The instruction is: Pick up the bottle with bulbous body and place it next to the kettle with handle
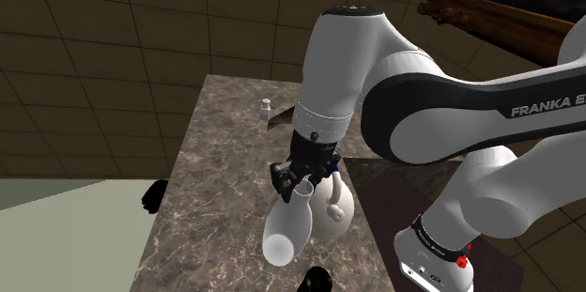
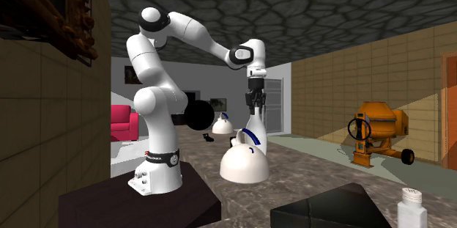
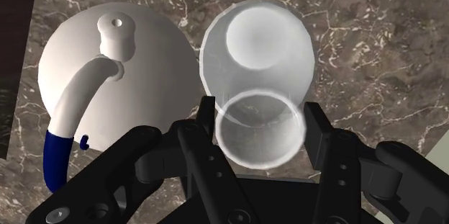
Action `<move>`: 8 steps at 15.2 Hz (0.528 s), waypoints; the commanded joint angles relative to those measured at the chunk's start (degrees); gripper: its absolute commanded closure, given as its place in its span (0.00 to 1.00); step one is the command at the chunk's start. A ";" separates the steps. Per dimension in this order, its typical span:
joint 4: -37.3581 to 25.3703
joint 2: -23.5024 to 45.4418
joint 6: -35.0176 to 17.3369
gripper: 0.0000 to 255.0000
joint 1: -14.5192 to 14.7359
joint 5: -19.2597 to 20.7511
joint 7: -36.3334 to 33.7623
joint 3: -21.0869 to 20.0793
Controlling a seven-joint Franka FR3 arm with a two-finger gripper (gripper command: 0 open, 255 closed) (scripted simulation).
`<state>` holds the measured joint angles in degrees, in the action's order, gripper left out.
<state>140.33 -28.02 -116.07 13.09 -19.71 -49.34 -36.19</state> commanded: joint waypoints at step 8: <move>0.14 0.06 -0.26 0.00 0.01 -0.04 -0.02 -0.08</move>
<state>140.48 -27.96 -116.33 13.10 -19.74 -49.36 -36.28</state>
